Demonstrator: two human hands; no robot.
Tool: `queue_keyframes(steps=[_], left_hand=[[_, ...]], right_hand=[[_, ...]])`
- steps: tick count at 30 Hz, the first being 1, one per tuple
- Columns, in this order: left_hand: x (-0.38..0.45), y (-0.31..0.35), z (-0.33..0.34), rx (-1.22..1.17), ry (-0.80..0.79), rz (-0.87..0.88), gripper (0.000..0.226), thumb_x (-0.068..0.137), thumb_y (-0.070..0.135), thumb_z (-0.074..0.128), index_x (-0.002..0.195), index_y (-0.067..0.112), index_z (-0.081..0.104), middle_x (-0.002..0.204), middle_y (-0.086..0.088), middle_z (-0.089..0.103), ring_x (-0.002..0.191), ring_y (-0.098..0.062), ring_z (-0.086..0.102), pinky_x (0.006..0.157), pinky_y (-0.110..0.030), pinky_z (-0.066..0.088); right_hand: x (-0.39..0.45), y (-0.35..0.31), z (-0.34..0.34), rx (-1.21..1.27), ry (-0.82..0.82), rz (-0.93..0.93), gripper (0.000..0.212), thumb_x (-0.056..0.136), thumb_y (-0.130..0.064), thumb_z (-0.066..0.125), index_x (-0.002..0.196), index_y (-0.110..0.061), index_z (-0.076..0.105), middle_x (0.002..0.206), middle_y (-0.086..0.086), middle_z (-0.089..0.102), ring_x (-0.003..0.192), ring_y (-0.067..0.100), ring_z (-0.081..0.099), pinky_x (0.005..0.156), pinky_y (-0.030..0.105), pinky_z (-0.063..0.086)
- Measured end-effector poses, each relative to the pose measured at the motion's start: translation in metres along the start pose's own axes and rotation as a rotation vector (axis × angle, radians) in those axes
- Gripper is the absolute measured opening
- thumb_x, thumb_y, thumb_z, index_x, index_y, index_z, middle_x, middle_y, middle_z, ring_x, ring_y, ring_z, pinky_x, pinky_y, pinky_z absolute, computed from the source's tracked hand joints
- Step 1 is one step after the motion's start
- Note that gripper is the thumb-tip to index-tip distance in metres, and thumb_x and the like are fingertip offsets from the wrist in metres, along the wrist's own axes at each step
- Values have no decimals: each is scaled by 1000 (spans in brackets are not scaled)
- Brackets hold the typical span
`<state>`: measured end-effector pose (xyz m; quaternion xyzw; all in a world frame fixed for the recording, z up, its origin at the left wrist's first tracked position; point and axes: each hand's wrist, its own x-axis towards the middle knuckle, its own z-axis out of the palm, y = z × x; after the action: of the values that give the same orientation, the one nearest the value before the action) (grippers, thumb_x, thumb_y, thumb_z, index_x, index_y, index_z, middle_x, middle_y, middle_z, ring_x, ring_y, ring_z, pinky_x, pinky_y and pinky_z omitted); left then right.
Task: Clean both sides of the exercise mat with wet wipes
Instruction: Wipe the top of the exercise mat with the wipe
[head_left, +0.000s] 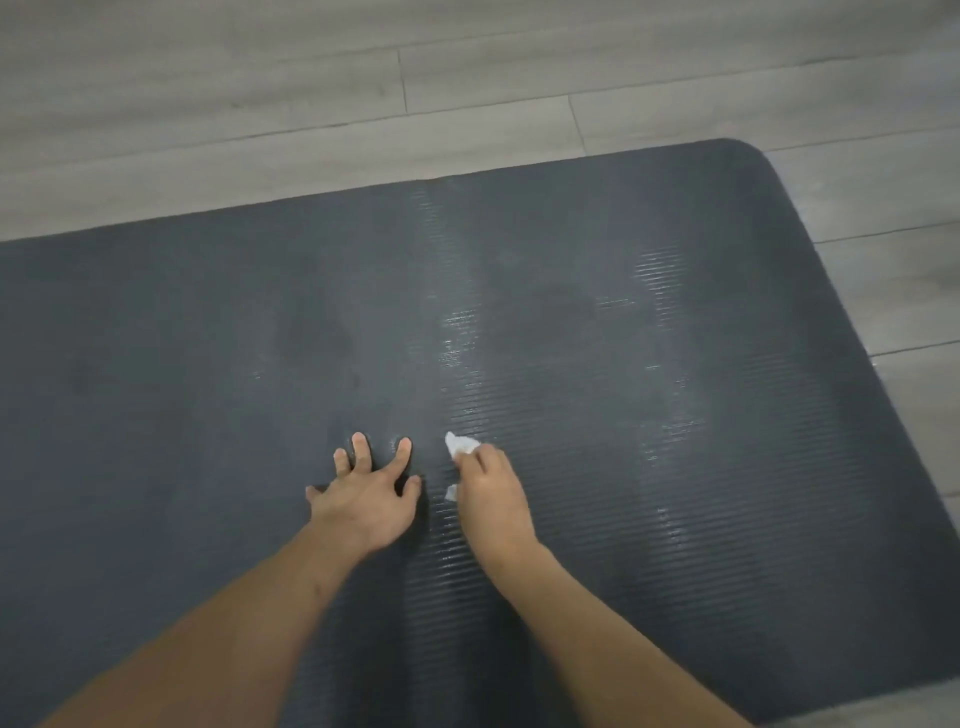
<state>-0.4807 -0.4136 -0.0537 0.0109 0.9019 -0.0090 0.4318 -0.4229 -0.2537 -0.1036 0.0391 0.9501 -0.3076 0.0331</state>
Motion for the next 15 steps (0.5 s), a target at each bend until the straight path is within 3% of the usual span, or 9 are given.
queue_keyframes(steps=[2,4,6,8,11,13,15], left_hand=[[1,-3,0,11,6,17,62,104,61,16,160,51,-7,171,-8,-21,159,-36,-11,120,-69,18],[1,-5,-1,-1,1,49,62,104,61,16,161,49,-6,171,-9,-21,159,-38,-10,120,-71,17],[1,-9,-2,-6,7,79,62,103,61,17,161,49,-4,172,-10,-19,159,-39,-8,119,-73,17],[1,-12,0,-19,11,103,63,103,61,18,161,49,-3,171,-9,-20,158,-39,-9,118,-74,16],[1,-17,9,-60,35,126,63,104,59,19,161,49,-3,171,-8,-23,158,-38,-13,118,-74,15],[2,-18,13,-67,64,134,62,104,57,20,161,49,-2,171,-7,-22,158,-38,-14,118,-74,15],[2,-19,13,-74,78,130,62,104,58,21,161,50,-1,171,-6,-21,158,-37,-13,119,-73,17]], right_hand=[[1,3,-1,-62,-53,-160,36,77,-6,77,111,-6,64,102,7,57,93,25,57,71,36,57],[6,31,-22,-167,-37,-166,32,80,-6,71,111,-5,63,102,9,56,93,29,56,72,41,56],[8,69,-56,-219,127,58,26,82,-8,67,108,-7,65,101,11,56,92,31,57,71,43,54],[3,103,-84,-188,264,377,20,90,-13,55,108,-12,64,108,9,56,98,29,55,80,37,46],[3,101,-72,-190,402,545,29,93,-6,48,117,-11,64,109,1,53,102,24,55,84,22,35],[0,63,-36,-112,399,475,33,94,-6,48,122,-13,63,107,-6,52,97,15,60,83,14,40],[-10,17,-1,-52,230,243,33,90,-4,57,122,-9,63,108,2,55,96,20,57,83,25,48]])
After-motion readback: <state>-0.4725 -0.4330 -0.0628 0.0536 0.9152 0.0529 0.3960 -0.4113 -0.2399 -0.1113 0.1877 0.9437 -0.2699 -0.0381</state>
